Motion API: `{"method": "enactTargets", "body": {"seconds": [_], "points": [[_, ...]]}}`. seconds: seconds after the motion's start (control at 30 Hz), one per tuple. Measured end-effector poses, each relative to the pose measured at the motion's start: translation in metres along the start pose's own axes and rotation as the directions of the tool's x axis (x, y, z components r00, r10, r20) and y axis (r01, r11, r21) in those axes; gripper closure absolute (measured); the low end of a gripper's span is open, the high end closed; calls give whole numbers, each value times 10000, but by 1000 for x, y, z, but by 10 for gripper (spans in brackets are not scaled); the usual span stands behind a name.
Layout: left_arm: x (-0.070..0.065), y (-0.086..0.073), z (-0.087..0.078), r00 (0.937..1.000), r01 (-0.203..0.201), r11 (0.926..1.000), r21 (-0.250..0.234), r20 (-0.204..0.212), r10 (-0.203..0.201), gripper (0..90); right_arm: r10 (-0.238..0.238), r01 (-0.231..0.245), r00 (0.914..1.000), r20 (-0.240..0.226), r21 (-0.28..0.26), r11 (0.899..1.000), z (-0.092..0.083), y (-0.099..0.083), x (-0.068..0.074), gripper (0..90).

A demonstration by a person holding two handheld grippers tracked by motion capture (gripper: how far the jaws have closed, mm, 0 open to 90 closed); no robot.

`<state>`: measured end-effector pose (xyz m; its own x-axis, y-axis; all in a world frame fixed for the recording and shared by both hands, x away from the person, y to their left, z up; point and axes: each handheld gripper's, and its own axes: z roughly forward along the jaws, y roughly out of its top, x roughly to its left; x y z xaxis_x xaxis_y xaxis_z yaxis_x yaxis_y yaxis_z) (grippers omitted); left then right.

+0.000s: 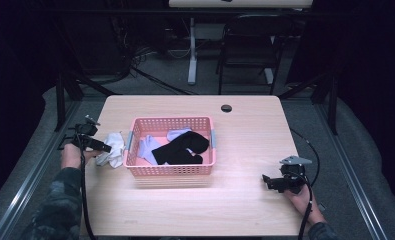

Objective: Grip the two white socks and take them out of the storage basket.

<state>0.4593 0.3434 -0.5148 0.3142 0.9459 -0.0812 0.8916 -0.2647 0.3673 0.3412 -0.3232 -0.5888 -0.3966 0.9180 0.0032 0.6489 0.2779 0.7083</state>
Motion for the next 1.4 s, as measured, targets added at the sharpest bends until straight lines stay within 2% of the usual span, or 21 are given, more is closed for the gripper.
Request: {"method": "enactTargets", "body": {"seconds": [0.03, 0.07, 0.1, 0.17, 0.23, 0.4, 0.47, 0.7, 0.73, 0.77, 0.8, 0.97, 1.23, 1.4], "points": [[-1, -2, -10, 10000, -52, 9997, -240, -66, 50, 249, 17, -17, 10000, 4, -19, 10000, 0, 0, 0, 0], [-1, -2, -10, 10000, -52, 9997, -240, -66, 50, 222, 18, -18, 10000, 6, -20, 10000, 0, 0, 0, 0], [-2, -4, -21, 9998, -153, 9986, -511, -96, 149, 200, 15, -15, 10000, 10, -15, 10000, 0, 0, 0, 0], [-4, -5, -26, 9998, -188, 9974, -693, -115, 181, 176, -1, 1, 10000, -1, -5, 10000, 0, 0, 0, 0], [-9, -11, -41, 9992, -372, 9938, -1046, -154, 358, 161, 36, -36, 10000, 5, -42, 10000, 0, 0, 0, 0], [-17, -20, -57, 9974, -694, 9878, -1392, -286, 661, 137, 10, -10, 10000, 6, 15, 10000, 0, 0, 0, 0], [-23, -29, -63, 9957, -888, 9852, -1469, -404, 837, 118, 36, -36, 10000, 7, -12, 10000, 0, 0, 0, 0], [-31, -58, -60, 9940, -983, 9843, -1466, -623, 900, 50, 30, -30, 10000, 1, -28, 10000, 0, 0, 0, 0], [-31, -58, -60, 9940, -983, 9843, -1466, -623, 900, 37, 30, -30, 10000, 1, -28, 10000, 0, 0, 0, 0], [-31, -66, -57, 9955, -862, 9859, -1433, -527, 794, 23, 42, -42, 10000, 9, -13, 10000, 0, 0, 0, 0], [-31, -66, -57, 9955, -862, 9859, -1433, -527, 794, 14, 42, -42, 10000, 9, -13, 10000, 0, 0, 0, 0], [-35, -89, -46, 9973, -665, 9878, -1407, -395, 615, 0, 39, -39, 10000, 14, -14, 10000, 0, 0, 0, 0], [-38, -109, -28, 9974, -564, 9908, -1227, -512, 504, 0, 50, -50, 10000, 12, -14, 10000, 0, 0, 0, 0], [-35, -113, -25, 9980, -455, 9922, -1157, -486, 401, 0, 45, -45, 10000, 10, -15, 10000, 0, 0, 0, 0]]}}
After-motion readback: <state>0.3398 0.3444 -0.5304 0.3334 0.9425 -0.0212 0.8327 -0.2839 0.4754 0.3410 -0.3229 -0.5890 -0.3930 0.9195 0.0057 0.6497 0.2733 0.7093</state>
